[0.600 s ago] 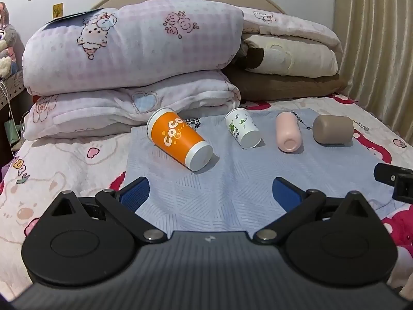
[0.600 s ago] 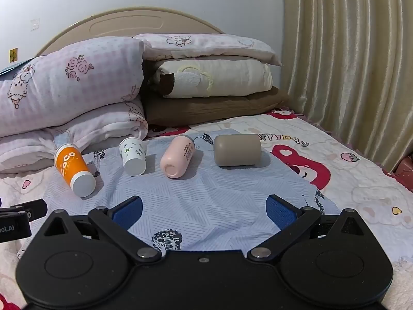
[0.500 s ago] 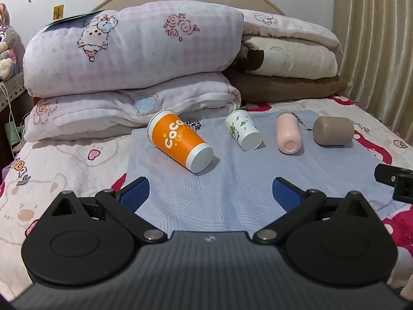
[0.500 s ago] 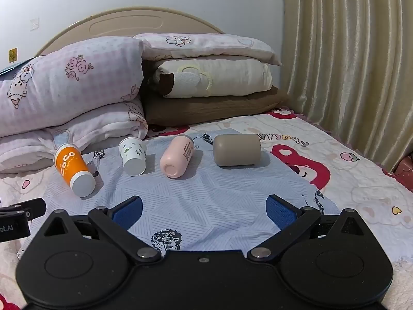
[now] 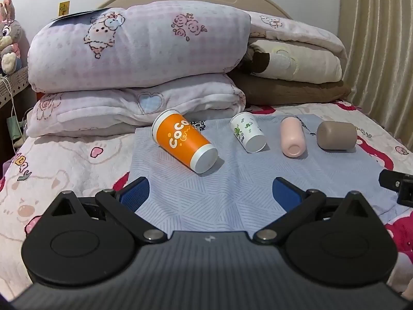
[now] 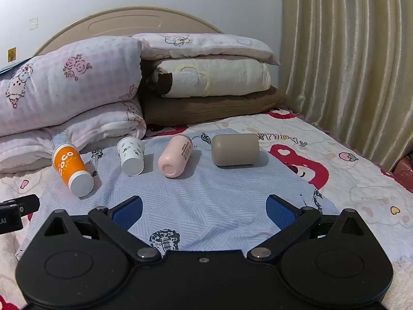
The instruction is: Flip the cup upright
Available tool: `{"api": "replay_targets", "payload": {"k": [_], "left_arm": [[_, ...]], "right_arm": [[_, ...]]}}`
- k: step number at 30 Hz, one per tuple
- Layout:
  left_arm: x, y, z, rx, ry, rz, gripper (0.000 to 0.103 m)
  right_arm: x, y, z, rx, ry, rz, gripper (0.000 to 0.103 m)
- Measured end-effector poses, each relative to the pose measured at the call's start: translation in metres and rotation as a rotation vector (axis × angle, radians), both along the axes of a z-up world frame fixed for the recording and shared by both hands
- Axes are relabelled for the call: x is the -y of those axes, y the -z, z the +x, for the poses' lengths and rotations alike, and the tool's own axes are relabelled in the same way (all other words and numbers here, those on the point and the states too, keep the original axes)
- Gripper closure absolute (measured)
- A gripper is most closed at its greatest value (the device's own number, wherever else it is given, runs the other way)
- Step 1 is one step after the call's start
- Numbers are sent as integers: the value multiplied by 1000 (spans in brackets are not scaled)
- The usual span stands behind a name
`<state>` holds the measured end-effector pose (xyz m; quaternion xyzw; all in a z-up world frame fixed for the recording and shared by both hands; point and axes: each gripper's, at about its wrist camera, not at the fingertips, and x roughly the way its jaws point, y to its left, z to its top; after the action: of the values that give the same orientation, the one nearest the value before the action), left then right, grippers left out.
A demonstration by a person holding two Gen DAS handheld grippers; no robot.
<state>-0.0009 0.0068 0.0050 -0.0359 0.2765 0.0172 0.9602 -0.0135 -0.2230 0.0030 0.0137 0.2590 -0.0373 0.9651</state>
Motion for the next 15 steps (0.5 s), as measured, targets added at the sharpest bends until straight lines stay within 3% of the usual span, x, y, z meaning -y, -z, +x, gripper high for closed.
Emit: {"api": "replay_targets", "payload": {"k": [15], "left_arm": [[-6,1,2,-3,-10,-43,0]], "right_arm": [[2,1,1,-2,1,-2,0]]}}
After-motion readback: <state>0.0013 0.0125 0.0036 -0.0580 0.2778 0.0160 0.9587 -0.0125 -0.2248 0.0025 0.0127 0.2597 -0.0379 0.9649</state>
